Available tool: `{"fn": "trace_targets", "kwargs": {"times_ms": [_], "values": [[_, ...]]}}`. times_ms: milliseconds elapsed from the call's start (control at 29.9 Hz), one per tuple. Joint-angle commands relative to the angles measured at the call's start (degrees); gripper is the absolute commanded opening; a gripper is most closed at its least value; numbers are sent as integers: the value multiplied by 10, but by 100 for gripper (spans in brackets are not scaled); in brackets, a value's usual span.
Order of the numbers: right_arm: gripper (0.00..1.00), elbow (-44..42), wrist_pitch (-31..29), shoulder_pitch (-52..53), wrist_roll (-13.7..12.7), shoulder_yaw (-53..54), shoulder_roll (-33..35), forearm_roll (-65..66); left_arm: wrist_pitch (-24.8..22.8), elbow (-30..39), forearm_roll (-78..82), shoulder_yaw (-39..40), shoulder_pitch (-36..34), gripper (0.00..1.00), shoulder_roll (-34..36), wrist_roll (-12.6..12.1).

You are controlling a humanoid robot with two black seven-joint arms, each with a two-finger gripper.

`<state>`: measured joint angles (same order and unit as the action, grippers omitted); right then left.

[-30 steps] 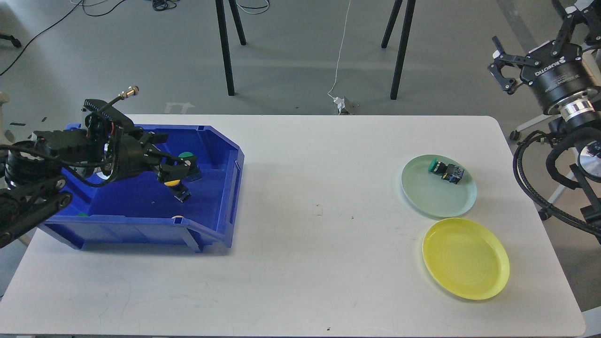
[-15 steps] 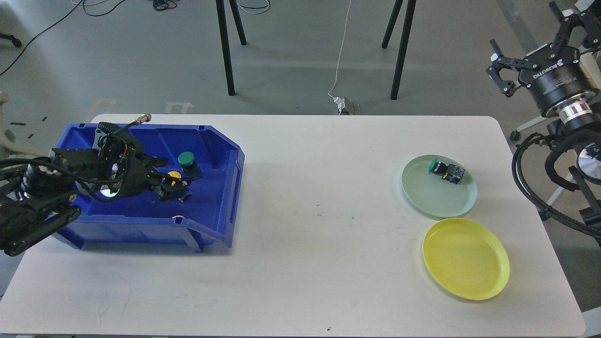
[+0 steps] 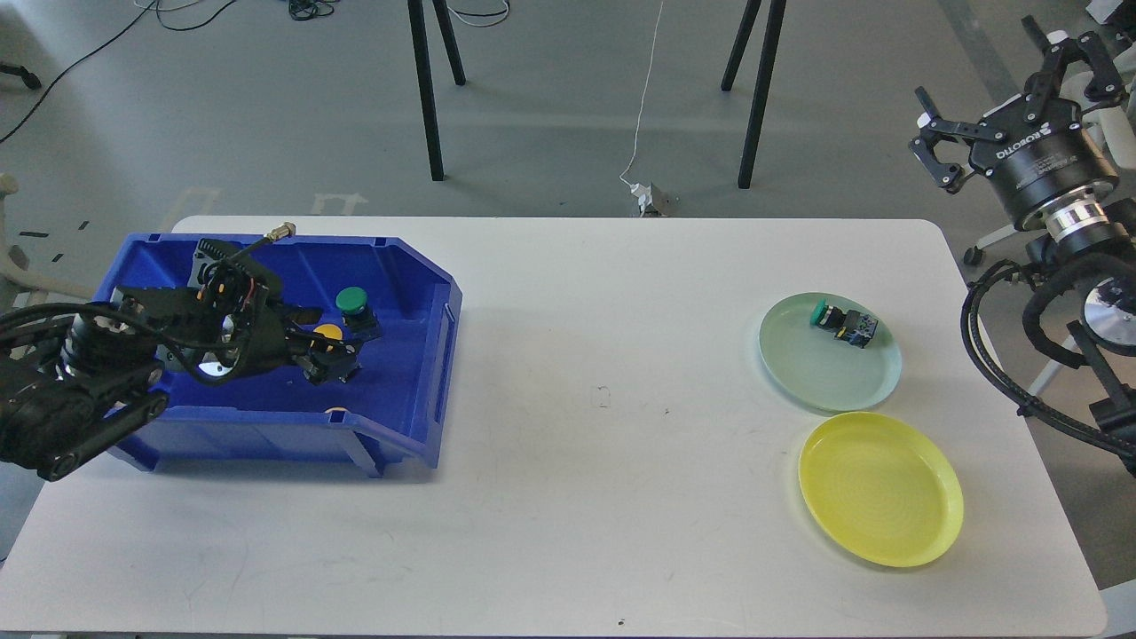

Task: Pass button and place on color plate
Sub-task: 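Grasp the yellow button module in the bin with the left gripper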

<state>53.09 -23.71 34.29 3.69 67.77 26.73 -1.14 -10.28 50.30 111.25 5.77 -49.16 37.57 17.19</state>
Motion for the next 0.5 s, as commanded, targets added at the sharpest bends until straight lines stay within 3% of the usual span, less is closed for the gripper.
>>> {"fn": "trace_targets", "kwargs": {"times_ms": [0, 301, 467], "values": [[98, 0, 2, 1, 0, 0, -8, 0, 0, 0, 0, -7, 0, 62, 0, 0], [98, 0, 2, 1, 0, 1, -15, 0, 0, -2, -1, -8, 0, 58, 0, 0], [98, -1, 2, 1, 0, 1, -15, 0, 0, -4, -1, -8, 0, 46, 1, -1]]}}
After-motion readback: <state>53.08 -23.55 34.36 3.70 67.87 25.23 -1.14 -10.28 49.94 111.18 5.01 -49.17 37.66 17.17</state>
